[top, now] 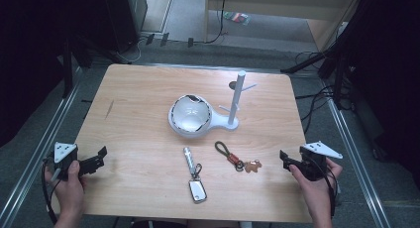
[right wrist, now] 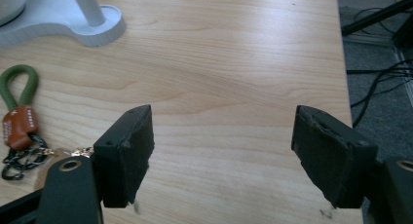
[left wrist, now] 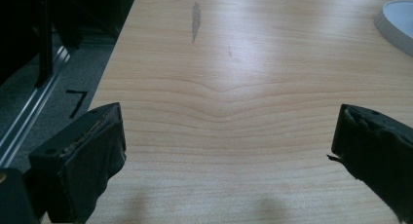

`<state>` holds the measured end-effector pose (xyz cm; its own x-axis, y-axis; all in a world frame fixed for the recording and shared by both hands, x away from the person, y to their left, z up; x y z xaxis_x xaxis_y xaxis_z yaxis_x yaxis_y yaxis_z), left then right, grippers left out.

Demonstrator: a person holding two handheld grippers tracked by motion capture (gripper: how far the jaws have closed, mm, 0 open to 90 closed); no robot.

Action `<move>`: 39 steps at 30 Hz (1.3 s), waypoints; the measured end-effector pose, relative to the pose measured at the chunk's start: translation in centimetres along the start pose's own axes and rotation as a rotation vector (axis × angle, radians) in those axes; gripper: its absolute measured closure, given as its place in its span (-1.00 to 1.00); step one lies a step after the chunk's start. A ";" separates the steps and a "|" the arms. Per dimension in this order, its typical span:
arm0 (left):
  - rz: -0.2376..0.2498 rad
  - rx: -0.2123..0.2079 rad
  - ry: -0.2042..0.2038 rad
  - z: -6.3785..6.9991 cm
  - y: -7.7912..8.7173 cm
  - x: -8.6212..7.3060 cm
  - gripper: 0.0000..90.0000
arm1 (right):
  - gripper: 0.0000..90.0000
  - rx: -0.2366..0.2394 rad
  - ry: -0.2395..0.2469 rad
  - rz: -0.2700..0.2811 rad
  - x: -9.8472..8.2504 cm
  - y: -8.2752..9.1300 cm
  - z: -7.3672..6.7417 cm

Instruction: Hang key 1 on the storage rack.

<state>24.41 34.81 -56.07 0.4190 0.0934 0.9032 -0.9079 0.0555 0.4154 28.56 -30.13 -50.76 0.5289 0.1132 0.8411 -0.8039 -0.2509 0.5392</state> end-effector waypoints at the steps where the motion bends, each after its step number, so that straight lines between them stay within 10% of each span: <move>1: 0.001 0.000 0.000 0.0 0.0 0.0 -1.00 | -0.47 0.006 0.009 -0.006 0.3 -0.1 -0.2; 9: -0.003 0.002 -0.002 0.0 0.0 0.0 -1.00 | -0.49 0.072 0.089 -0.100 3.2 -0.6 -1.1; 24: -0.010 0.005 -0.012 0.1 -0.1 0.0 -1.00 | -0.52 0.070 0.126 -0.094 7.3 0.8 -1.1; 39: -0.019 0.001 -0.012 0.2 -0.3 0.1 -1.00 | -0.56 0.172 0.294 -0.183 8.3 -0.2 -5.2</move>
<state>24.69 34.64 -56.12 0.4357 0.0802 0.8965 -0.9000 0.0556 0.4324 31.69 -24.18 -43.61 0.5388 0.4352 0.7213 -0.6332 -0.3556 0.6875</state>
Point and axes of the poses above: each handheld gripper's, and its own axes: y roughly backward along the jaws, x roughly out of its top, z roughly to its right, the point moved 2 cm from there along -y, roughly forward along the jaws, and after that the axes turned 5 degrees about z, right-handed, at the moved point
